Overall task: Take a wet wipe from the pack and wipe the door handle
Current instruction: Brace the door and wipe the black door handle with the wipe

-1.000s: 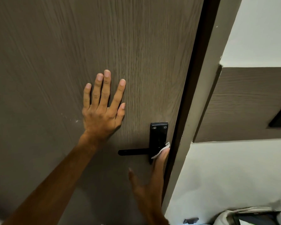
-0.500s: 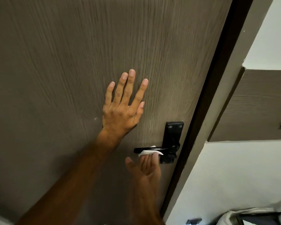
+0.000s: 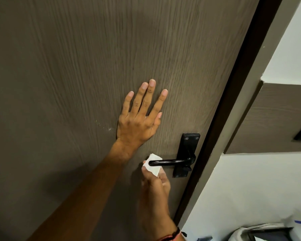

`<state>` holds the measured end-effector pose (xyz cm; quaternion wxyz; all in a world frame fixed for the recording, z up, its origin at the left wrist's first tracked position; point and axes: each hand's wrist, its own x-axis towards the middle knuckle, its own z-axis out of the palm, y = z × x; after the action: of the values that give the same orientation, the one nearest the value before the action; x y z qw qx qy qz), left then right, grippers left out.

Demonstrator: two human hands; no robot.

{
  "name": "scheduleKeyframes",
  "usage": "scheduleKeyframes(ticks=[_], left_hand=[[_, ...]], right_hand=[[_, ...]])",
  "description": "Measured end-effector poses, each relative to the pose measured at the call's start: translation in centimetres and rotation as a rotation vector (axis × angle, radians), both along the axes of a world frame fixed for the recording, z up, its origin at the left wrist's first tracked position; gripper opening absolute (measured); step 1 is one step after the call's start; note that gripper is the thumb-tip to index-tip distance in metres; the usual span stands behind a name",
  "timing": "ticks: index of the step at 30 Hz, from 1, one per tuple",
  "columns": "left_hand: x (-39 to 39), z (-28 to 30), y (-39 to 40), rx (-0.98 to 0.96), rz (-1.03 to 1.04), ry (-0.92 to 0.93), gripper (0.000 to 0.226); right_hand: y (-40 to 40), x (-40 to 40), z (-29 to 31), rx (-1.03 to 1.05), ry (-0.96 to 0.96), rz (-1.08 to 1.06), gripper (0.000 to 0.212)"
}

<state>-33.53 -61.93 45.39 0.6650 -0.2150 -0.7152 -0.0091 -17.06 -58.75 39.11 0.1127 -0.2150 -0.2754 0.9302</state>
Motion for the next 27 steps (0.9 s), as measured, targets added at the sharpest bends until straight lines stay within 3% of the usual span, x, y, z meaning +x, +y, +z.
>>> scheduleKeyframes(ticks=[6, 14, 19, 21, 24, 27], left_hand=[[0.0, 0.0, -0.2, -0.007, -0.003, 0.008, 0.064], [-0.2, 0.2, -0.2, -0.01, 0.037, -0.012, 0.067], [1.8, 0.8, -0.3, -0.021, 0.022, -0.106, 0.062], [4.0, 1.5, 0.3, 0.037, -0.061, -0.209, 0.054], [9.3, 0.8, 1.9, 0.239, -0.374, -0.45, 0.045], [15.1, -0.1, 4.5, 0.609, -0.679, -0.894, 0.044]], right_hand=[[0.7, -0.6, 0.9, -0.129, -0.02, 0.067, 0.04], [6.7, 1.5, 1.2, -0.051, -0.169, 0.043, 0.045], [10.2, 4.2, 2.2, -0.004, -0.115, 0.063, 0.044], [11.3, 5.2, 2.4, 0.145, -0.098, 0.066, 0.044], [13.6, 6.4, 2.3, 0.652, -0.011, 0.079, 0.036], [17.8, 8.2, 2.2, 1.187, 0.202, -0.059, 0.036]])
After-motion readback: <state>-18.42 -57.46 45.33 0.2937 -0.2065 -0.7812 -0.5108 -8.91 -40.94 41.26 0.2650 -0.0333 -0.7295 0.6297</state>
